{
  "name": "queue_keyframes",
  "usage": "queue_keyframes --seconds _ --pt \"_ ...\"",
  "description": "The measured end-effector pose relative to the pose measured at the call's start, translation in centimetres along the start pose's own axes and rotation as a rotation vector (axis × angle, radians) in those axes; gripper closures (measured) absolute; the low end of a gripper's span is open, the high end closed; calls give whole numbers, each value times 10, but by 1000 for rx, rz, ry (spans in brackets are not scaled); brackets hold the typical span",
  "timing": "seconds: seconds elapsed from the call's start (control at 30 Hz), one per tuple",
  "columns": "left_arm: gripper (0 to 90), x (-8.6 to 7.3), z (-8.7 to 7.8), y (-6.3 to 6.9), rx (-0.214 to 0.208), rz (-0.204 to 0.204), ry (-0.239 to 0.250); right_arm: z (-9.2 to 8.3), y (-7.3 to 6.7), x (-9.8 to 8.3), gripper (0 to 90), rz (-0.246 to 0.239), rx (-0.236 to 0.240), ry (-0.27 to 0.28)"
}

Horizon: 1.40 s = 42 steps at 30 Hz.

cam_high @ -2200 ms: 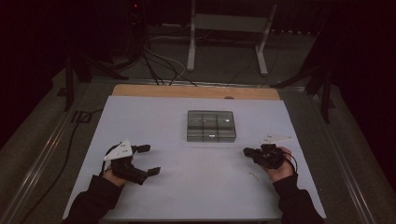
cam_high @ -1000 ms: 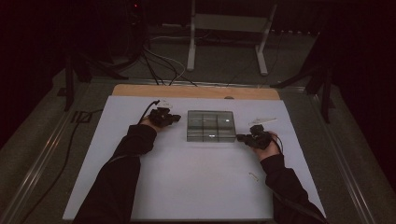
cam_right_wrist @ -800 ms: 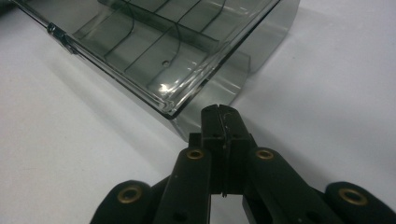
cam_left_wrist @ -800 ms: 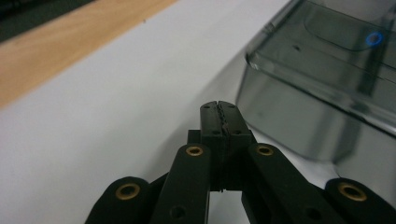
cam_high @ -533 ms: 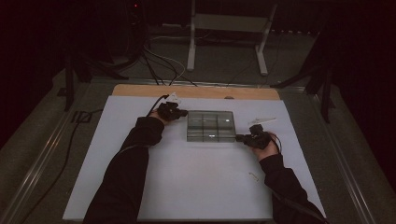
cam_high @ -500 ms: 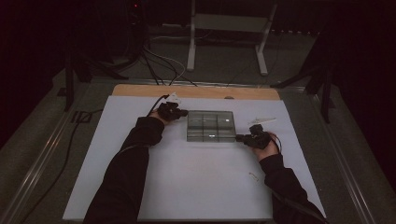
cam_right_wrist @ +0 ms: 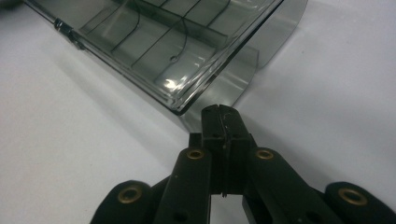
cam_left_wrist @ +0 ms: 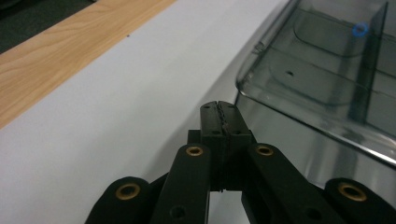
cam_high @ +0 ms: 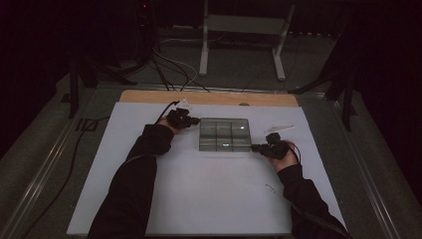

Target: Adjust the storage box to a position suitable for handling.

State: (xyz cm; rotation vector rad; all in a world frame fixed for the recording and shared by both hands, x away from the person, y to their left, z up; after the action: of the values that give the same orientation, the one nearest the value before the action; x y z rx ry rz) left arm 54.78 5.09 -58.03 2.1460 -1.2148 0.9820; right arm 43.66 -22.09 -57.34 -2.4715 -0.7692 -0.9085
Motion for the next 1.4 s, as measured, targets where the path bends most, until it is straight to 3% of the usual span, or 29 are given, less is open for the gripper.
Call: queue_keyframes --seconds 0.13,0.43,0.87,1.1,1.4 --pt "900 -3 -3 6 -25 42 -17 -1 -1 -2 897 -2 1 -5" --pt "900 4 5 -4 25 13 10 -1 0 0 897 0 5 -10" --pt "900 9 8 -2 -5 29 -12 1 2 3 897 7 13 -17" --pt "900 4 3 8 -37 42 -23 -1 -9 2 897 -11 32 -27" --pt "900 -11 -16 23 -62 40 -34 -4 -25 -4 897 -26 57 -46"
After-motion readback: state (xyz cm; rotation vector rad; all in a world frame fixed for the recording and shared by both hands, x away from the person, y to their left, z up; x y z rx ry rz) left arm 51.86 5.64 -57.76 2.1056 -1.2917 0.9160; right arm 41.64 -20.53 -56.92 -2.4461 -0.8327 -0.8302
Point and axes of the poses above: each handheld gripper's, and its own axes: z roughly forward along the jaws, x roughly out of its top, y roughly to its right, the point moved 8 cm from there along z, roughly forward along the jaws, and after that the axes turned 2 degrees about -x, right-handed, at the moved point
